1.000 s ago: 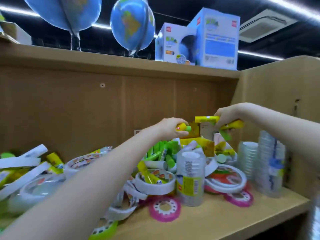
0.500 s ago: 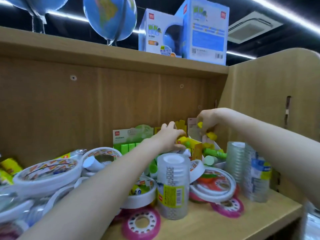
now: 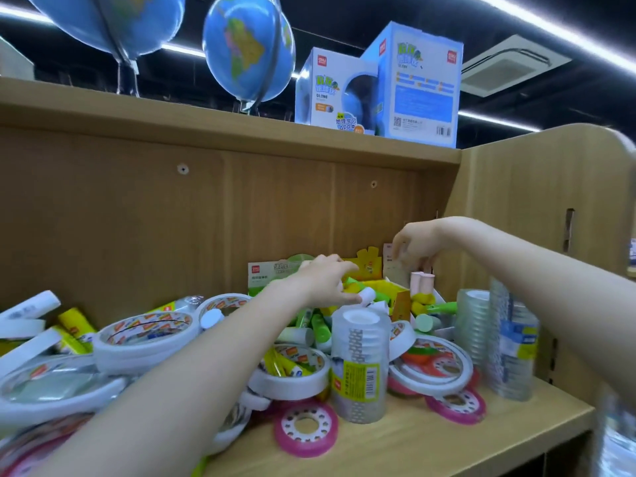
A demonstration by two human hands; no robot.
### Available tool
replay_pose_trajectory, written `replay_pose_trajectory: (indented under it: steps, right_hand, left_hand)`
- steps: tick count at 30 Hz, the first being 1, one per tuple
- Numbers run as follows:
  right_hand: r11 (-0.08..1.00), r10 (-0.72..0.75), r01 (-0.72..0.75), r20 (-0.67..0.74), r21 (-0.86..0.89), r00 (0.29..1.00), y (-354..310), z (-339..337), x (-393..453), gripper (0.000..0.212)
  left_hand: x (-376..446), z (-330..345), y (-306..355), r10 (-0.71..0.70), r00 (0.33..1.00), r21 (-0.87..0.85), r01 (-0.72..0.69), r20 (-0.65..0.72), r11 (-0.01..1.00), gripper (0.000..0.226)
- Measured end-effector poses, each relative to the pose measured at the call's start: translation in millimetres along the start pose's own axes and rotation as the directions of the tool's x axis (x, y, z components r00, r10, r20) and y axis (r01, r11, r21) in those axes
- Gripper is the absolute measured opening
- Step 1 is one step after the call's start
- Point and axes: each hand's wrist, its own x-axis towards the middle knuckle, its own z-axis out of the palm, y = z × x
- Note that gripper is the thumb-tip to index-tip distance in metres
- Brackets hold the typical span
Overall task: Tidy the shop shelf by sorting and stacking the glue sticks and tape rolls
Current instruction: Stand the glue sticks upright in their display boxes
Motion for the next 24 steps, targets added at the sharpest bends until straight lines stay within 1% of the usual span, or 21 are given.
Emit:
replay_pose_trajectory:
  steps: [3, 5, 7, 9, 11, 13, 14, 15, 16, 17, 18, 19, 21, 22, 23, 24]
  right_hand:
    - [0.988, -0.103, 0.111, -0.076, 0.107, 0.992, -22, -10, -14, 0.025]
    - [0.935, -0.202, 0.232, -0.134, 0.269, 0.970, -50, -11, -25, 0.020]
    - [0.843, -0.309, 0.353, -0.171, 0.406, 0.936, -91, -5, -37, 0.017]
    - [0.759, -0.416, 0.444, -0.169, 0.477, 0.893, -137, 4, -45, 0.017]
    - [0.698, -0.516, 0.514, -0.147, 0.499, 0.844, -188, 15, -51, 0.017]
    - [0.636, -0.624, 0.593, -0.122, 0.494, 0.772, -240, 28, -58, 0.016]
    - [0.598, -0.685, 0.643, -0.112, 0.478, 0.720, -267, 36, -62, 0.016]
    - [0.549, -0.754, 0.712, -0.107, 0.438, 0.648, -293, 43, -69, 0.019]
    - [0.497, -0.822, 0.789, -0.094, 0.361, 0.561, -319, 51, -76, 0.024]
    - [0.441, -0.881, 0.861, -0.062, 0.255, 0.470, -344, 60, -82, 0.029]
    - [0.391, -0.919, 0.910, -0.008, 0.137, 0.395, -368, 72, -87, 0.034]
    - [0.352, -0.935, 0.935, 0.062, 0.030, 0.350, -389, 85, -91, 0.038]
    - [0.290, -0.932, 0.943, 0.178, -0.160, 0.317, -419, 114, -91, 0.041]
    - [0.284, -0.918, 0.928, 0.210, -0.240, 0.335, -428, 123, -89, 0.037]
    - [0.291, -0.911, 0.915, 0.209, -0.280, 0.354, -432, 128, -86, 0.032]
    - [0.311, -0.909, 0.913, 0.200, -0.263, 0.367, -433, 126, -83, 0.028]
  left_hand:
    - [-25, -26, -13, -0.032, 0.991, -0.040, 0.027, -0.128, 0.999, 0.039]
    - [-59, -44, -30, -0.074, 0.983, -0.065, 0.064, -0.169, 0.996, 0.031]
    - [-108, -60, -53, -0.145, 0.975, -0.034, 0.141, -0.171, 0.989, 0.026]
    - [-162, -77, -79, -0.224, 0.961, 0.007, 0.228, -0.160, 0.974, 0.023]
    - [-215, -96, -105, -0.308, 0.940, 0.051, 0.318, -0.150, 0.947, 0.023]
    - [-266, -114, -129, -0.402, 0.910, 0.098, 0.412, -0.106, 0.906, 0.023]
    - [-289, -121, -140, -0.452, 0.889, 0.116, 0.458, -0.076, 0.881, 0.023]
    - [-310, -128, -152, -0.495, 0.867, 0.132, 0.498, -0.057, 0.857, 0.024]
    - [-330, -134, -163, -0.535, 0.843, 0.141, 0.536, -0.046, 0.832, 0.024]
    - [-347, -138, -174, -0.569, 0.821, 0.145, 0.568, -0.043, 0.810, 0.024]
    - [-360, -142, -185, -0.595, 0.803, 0.146, 0.593, -0.040, 0.792, 0.025]
    - [-370, -144, -196, -0.615, 0.788, 0.146, 0.612, -0.028, 0.777, 0.028]
    - [-382, -145, -213, -0.649, 0.760, 0.153, 0.639, 0.030, 0.754, 0.037]
    - [-385, -143, -221, -0.662, 0.745, 0.152, 0.647, 0.083, 0.747, 0.042]
    - [-386, -140, -227, -0.664, 0.735, 0.147, 0.647, 0.139, 0.748, 0.047]
    - [-387, -136, -233, -0.658, 0.726, 0.138, 0.644, 0.198, 0.752, 0.053]
